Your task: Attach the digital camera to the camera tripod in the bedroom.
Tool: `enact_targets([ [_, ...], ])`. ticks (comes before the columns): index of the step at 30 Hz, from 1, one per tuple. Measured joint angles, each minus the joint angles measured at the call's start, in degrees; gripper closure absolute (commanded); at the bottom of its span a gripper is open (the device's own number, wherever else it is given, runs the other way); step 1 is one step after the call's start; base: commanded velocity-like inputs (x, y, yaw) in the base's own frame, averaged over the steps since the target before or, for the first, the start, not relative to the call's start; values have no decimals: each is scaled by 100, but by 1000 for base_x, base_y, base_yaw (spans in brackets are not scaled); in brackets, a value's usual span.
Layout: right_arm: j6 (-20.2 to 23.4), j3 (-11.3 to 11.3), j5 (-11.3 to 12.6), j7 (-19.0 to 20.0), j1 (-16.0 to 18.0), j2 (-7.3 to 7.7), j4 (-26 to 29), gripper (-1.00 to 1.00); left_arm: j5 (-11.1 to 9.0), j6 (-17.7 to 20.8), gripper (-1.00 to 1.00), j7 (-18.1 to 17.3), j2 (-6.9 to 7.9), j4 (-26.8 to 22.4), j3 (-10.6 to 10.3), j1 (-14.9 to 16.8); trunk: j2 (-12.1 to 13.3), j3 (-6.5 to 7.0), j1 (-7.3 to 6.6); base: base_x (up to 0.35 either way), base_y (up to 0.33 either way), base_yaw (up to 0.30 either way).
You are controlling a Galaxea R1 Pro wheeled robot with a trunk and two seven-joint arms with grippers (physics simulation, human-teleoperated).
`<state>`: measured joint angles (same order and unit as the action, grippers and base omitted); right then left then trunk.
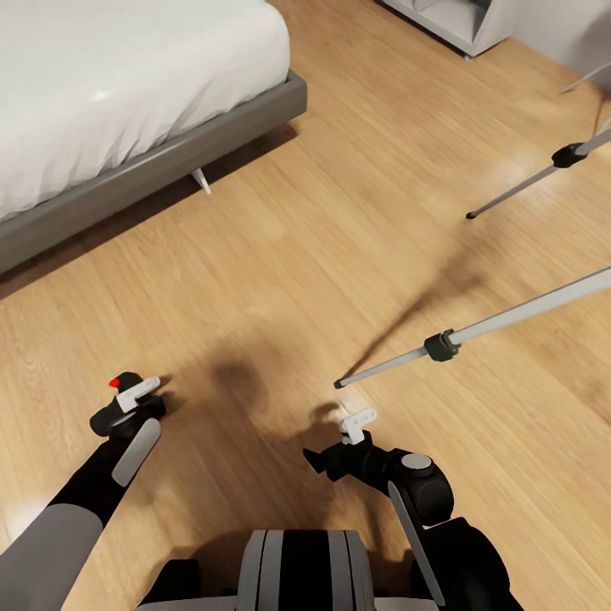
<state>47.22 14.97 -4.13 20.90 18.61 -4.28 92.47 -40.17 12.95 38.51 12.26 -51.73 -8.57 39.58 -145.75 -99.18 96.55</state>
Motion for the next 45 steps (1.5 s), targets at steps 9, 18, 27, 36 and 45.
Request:
enact_targets([
  [9,0,0,0,0,8,0,-1,-100,-13,-23,100,-186,-4,114,14,3,0,0,0,2,0,0],
  [18,0,0,0,0,9,0,0,-100,-4,-25,100,-208,-4,130,26,4,0,0,0,0,0,0],
  [27,-12,295,1,0,-17,0,-2,-100,-18,66,100,-125,-22,-529,-11,-277,4,66,-8,0,0,0],
  [36,-179,290,1,0,-25,7,1,-100,2,409,100,-109,22,-1540,36,-826,16,265,-31,0,0,0],
  [45,-446,304,0,-1,-26,8,1,-100,7,728,100,9,31,-2256,60,-1260,28,465,-54,0,0,0],
])
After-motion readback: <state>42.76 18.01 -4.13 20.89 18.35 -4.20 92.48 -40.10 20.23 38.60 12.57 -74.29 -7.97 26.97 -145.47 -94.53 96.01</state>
